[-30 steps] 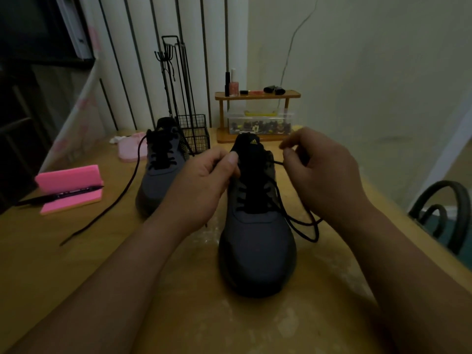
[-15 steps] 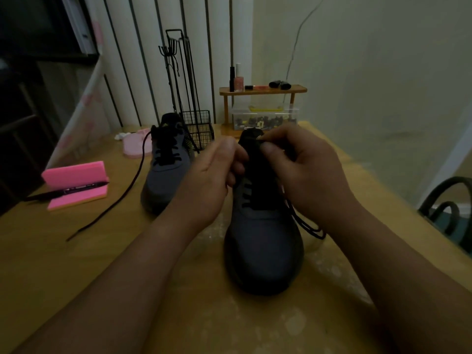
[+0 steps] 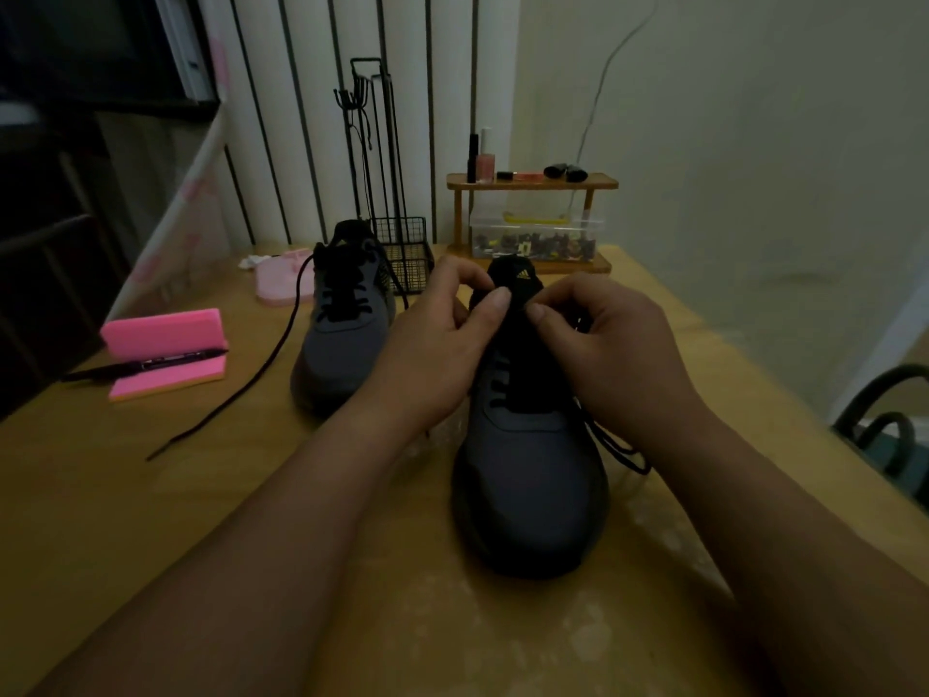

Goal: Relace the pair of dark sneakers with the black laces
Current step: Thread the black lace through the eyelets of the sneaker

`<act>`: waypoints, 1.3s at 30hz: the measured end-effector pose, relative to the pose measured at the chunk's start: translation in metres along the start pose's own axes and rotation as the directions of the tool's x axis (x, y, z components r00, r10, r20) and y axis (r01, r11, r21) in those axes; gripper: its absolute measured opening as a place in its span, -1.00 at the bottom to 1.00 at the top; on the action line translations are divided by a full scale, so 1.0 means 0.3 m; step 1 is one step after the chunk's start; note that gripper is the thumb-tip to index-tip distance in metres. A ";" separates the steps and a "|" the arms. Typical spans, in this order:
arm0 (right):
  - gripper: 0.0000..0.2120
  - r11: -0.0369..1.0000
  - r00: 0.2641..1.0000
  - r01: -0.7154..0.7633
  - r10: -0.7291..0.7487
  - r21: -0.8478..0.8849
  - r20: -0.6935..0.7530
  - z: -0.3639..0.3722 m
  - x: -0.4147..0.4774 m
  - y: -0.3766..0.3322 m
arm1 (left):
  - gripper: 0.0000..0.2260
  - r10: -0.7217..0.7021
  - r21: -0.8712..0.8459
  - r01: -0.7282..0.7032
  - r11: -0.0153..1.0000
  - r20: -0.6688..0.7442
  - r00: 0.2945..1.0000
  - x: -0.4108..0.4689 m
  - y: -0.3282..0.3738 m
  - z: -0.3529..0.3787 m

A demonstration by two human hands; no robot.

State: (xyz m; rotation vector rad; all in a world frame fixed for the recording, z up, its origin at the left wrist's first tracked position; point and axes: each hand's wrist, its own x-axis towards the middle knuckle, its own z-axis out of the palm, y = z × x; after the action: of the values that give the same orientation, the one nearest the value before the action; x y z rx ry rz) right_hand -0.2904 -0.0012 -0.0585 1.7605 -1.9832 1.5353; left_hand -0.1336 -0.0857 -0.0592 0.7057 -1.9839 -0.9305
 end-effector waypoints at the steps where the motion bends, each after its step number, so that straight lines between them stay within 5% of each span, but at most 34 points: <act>1: -0.93 1.000 1.000 -0.009 0.009 0.000 0.013 0.002 0.000 0.002 | -0.92 -0.018 -0.010 0.018 1.000 -0.006 1.000 0.008 -0.001 0.001; 16: -0.92 0.992 0.999 -0.026 0.021 0.125 0.041 0.019 0.011 -0.024 | -0.85 -0.080 -0.169 0.082 0.982 0.018 0.997 0.010 -0.032 -0.036; 22: -0.94 0.994 0.994 0.043 -0.032 -0.104 0.101 0.014 0.017 -0.023 | -0.84 -0.066 -0.141 0.067 0.988 0.017 0.998 0.008 -0.041 -0.036; 39: -0.91 0.985 0.990 0.099 -0.083 -0.140 0.112 0.027 0.022 -0.027 | -0.87 -0.109 -0.166 0.111 0.980 0.018 0.994 0.000 -0.025 -0.039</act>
State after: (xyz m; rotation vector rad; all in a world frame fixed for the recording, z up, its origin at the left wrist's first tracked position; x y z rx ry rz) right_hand -0.2820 -0.0101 -0.0535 1.8801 -1.9742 1.2604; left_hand -0.1227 -0.0941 -0.0605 0.7222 -1.8639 -1.1536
